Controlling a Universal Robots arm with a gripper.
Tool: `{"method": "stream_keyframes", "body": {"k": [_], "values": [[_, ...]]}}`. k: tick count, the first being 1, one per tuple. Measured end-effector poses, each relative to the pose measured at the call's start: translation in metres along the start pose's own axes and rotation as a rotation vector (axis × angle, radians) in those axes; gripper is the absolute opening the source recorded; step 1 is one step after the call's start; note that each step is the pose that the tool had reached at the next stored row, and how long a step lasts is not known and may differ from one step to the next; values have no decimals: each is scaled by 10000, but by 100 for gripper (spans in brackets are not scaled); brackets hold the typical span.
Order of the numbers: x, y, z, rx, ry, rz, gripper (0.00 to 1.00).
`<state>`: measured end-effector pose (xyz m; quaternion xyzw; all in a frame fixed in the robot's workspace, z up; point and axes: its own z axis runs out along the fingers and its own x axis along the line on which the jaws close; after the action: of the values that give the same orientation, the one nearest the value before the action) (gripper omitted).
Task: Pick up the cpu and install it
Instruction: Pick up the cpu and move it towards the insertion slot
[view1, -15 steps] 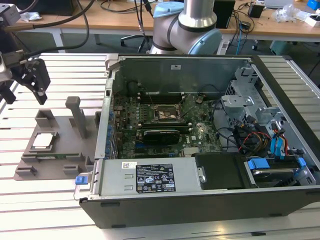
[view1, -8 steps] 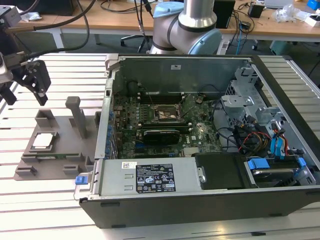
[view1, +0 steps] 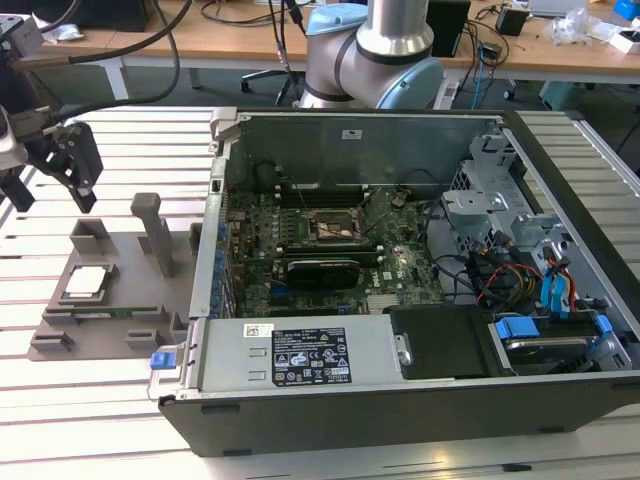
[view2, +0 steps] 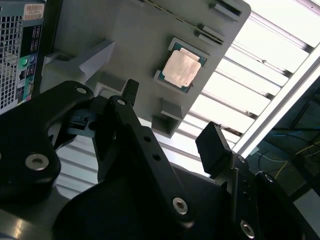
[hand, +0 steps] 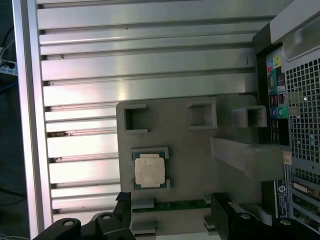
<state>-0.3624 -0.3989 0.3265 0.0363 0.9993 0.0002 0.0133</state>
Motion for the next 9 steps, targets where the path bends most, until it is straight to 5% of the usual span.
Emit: {"method": "stream_keyframes", "body": {"k": [9], "values": [[1,0,45,0,1,0,74]]}}
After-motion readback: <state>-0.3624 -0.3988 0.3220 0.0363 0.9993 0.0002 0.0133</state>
